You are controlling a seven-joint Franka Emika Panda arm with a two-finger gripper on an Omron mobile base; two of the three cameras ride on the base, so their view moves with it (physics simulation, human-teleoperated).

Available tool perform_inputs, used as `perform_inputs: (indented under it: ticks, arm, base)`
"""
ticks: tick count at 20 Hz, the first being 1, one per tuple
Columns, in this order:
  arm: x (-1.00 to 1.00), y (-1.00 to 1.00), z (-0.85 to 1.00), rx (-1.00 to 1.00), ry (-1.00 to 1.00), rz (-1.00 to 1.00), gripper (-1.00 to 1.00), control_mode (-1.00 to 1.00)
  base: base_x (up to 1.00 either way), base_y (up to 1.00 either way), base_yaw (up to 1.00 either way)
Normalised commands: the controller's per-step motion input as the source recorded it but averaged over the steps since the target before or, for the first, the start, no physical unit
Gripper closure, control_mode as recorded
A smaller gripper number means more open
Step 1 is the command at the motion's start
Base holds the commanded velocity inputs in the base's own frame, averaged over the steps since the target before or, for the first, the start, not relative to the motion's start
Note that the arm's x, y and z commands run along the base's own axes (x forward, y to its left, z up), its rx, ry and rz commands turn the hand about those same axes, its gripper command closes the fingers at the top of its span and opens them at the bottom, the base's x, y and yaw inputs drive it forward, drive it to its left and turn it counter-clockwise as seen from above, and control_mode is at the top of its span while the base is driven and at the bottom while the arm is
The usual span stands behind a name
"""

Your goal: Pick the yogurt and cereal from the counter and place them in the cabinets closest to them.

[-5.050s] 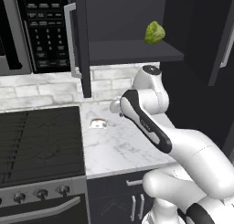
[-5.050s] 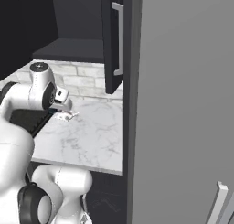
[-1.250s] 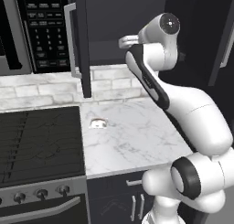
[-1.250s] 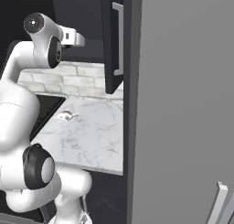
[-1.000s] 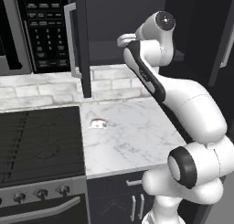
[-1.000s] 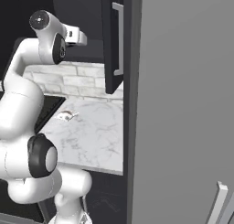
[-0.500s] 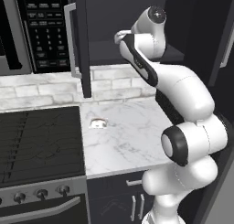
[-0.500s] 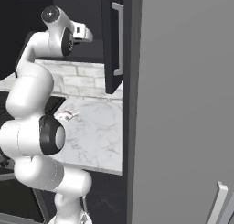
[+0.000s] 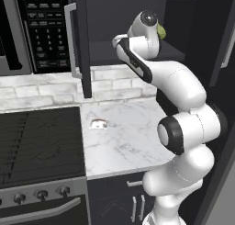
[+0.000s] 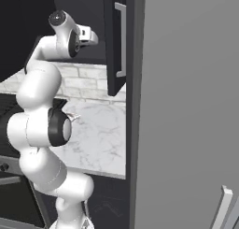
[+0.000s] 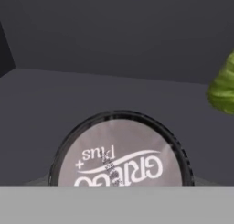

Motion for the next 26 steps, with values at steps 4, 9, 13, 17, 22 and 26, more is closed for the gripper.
perform_inputs:
  ticks: [4, 9, 13, 17, 22, 26]
  arm:
    - [0.54, 0.00, -0.20, -0.02, -0.03, 0.00, 1.00, -1.00]
    - [0.65, 0.00, -0.02, 0.00, -0.04, 0.00, 1.00, -1.00]
    - [0.63, 0.00, 0.00, 0.00, -0.03, 0.00, 1.00, -1.00]
    - [0.57, 0.00, 0.00, 0.00, -0.03, 0.00, -1.00, -1.00]
    - [0.11, 0.00, 0.08, 0.04, 0.00, 0.00, -1.00, -1.00]
    - [-0.13, 0.00, 0.23, 0.04, 0.00, 0.00, -1.00, -1.00]
  base:
    - [0.00, 0.00, 0.00]
    - [0.00, 0.00, 0.00]
    - [0.00, 0.00, 0.00]
    - [0.00, 0.00, 0.00]
    - [0.00, 0.00, 0.00]
    - [0.00, 0.00, 0.00]
